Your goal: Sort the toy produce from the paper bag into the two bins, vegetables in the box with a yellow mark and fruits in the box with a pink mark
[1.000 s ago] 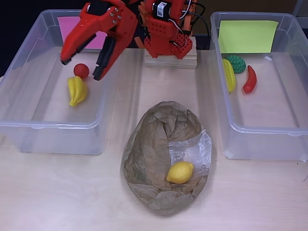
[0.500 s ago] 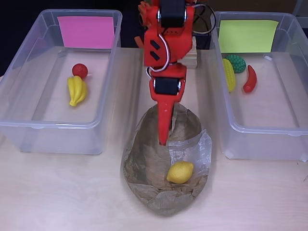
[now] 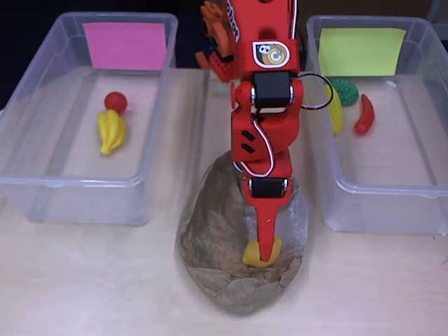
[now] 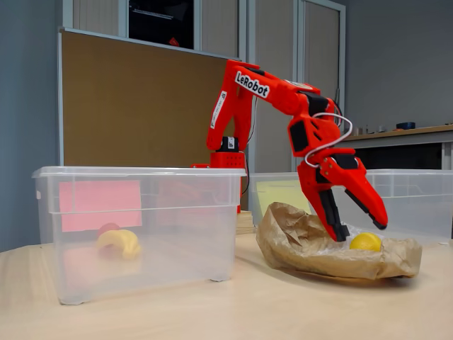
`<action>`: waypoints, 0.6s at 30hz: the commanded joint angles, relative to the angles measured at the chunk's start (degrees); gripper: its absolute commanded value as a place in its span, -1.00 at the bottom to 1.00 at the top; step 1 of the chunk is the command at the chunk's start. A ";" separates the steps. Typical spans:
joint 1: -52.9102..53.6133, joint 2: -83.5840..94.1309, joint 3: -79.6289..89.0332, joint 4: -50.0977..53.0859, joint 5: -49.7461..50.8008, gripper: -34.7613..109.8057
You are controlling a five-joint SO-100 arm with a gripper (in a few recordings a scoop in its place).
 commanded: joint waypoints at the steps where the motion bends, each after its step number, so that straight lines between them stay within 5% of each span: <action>1: -1.32 -1.05 -3.52 1.85 -0.44 -0.01; 8: -1.14 -5.80 -8.26 4.04 -0.53 -0.03; 18: 0.62 -6.50 -9.84 4.57 4.13 -0.33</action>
